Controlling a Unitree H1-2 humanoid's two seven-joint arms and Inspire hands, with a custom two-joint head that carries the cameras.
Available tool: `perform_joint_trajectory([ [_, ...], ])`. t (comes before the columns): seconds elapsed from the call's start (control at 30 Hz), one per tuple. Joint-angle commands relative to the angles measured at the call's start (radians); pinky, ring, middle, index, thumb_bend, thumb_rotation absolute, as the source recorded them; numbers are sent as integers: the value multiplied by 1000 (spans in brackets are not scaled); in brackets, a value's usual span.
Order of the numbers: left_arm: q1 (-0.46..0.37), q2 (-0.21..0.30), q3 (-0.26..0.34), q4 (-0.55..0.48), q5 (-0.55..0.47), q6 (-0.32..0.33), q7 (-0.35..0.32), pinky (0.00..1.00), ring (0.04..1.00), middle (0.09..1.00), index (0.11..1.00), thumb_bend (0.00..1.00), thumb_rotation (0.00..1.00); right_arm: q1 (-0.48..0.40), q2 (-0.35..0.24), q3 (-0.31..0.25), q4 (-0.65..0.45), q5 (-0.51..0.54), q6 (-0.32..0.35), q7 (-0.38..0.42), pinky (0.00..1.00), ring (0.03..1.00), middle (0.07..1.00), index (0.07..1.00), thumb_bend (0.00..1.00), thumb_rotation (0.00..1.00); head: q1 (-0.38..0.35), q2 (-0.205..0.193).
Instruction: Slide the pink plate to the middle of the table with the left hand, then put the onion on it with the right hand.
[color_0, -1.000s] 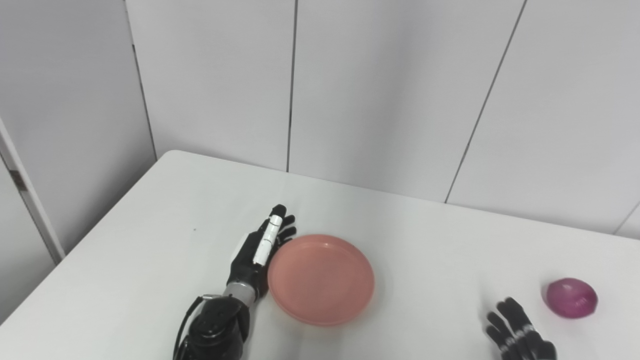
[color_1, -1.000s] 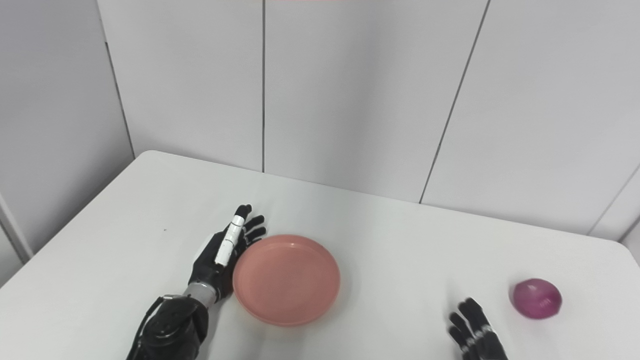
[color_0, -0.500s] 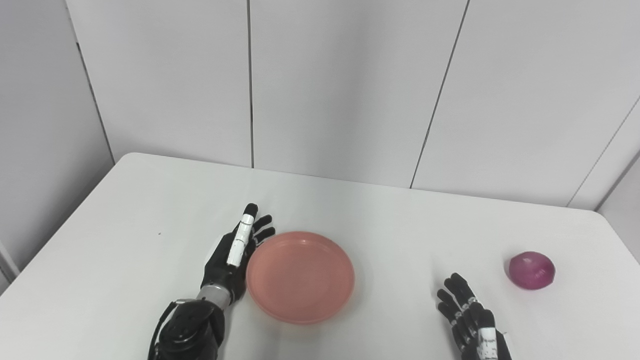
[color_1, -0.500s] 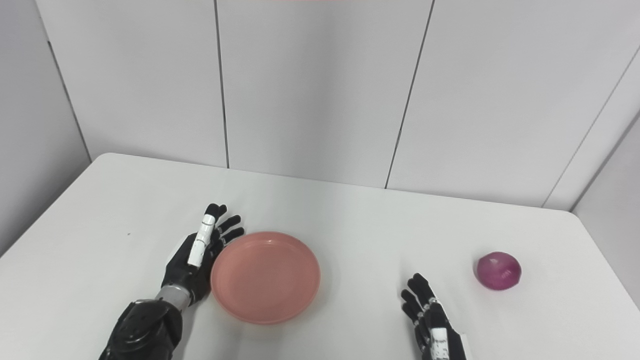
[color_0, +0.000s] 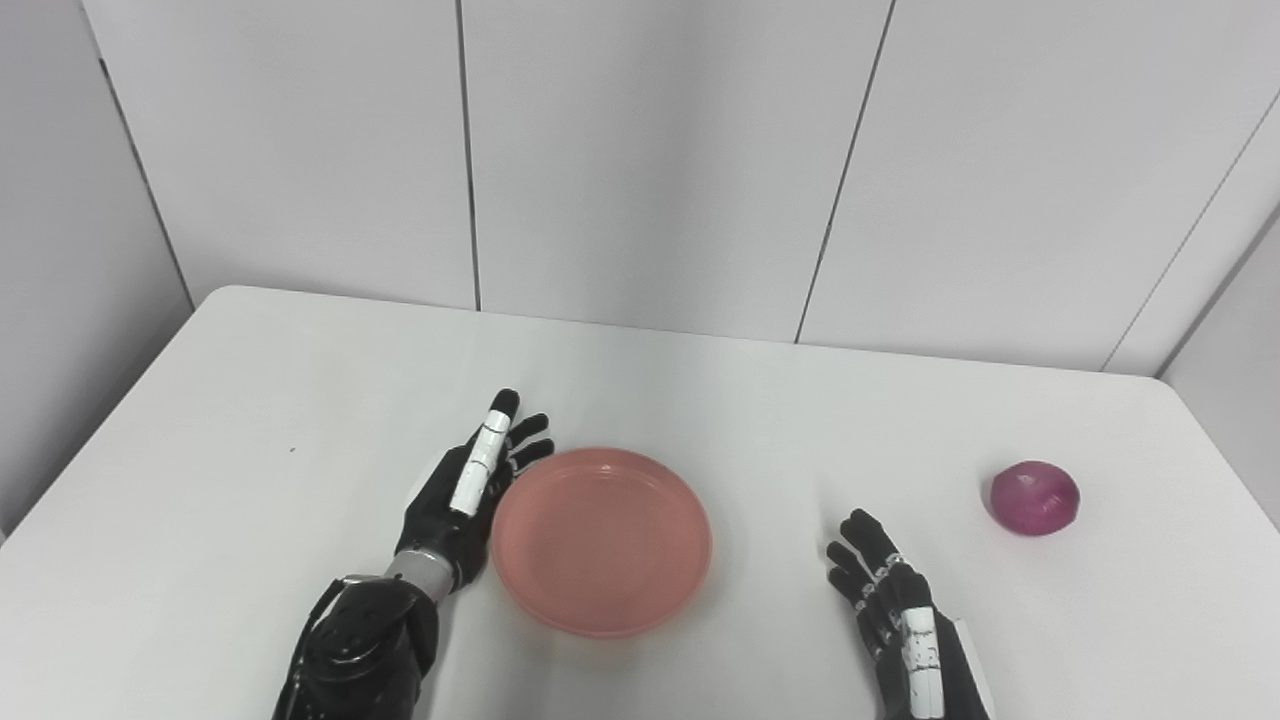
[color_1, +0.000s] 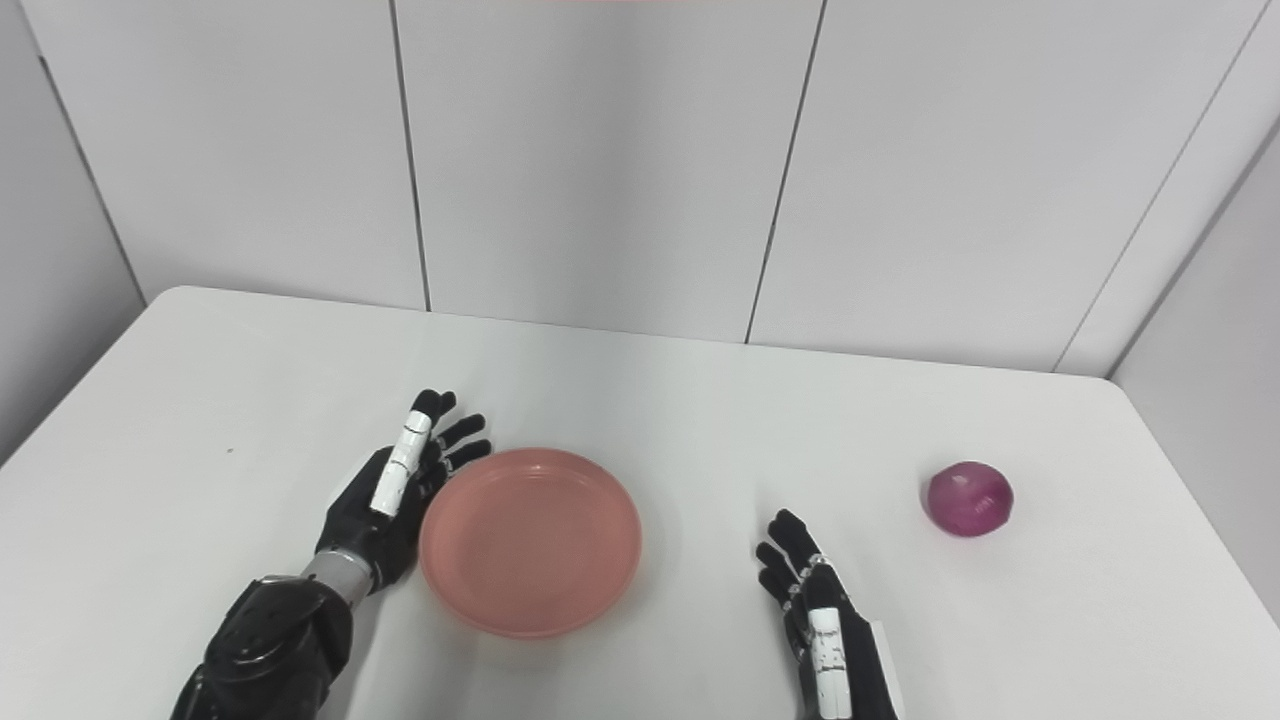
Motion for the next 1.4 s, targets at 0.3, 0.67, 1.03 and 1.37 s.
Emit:
perform_joint_trajectory([
  [0.3,4,-14,-29,-7,-19,21,-21,885,887,911,973,871,864,13,45,6,-12,2,13,-20,892,885,896,887,780,907,-3,0],
  [0.67,-2,-15,-5,28,-28,14,-21,891,894,911,990,876,862,9,49,15,-13,-17,23,-32,883,879,896,891,801,914,-67,-5],
  [1.03,-1,24,24,59,-41,-6,-63,879,908,912,993,873,858,-40,54,24,-96,-65,121,-74,885,871,887,894,702,709,-197,-30],
  [1.37,-7,32,47,120,-48,-52,-89,860,886,910,975,895,823,-157,-9,-52,-114,-218,162,-121,761,822,855,858,741,599,-238,-69],
])
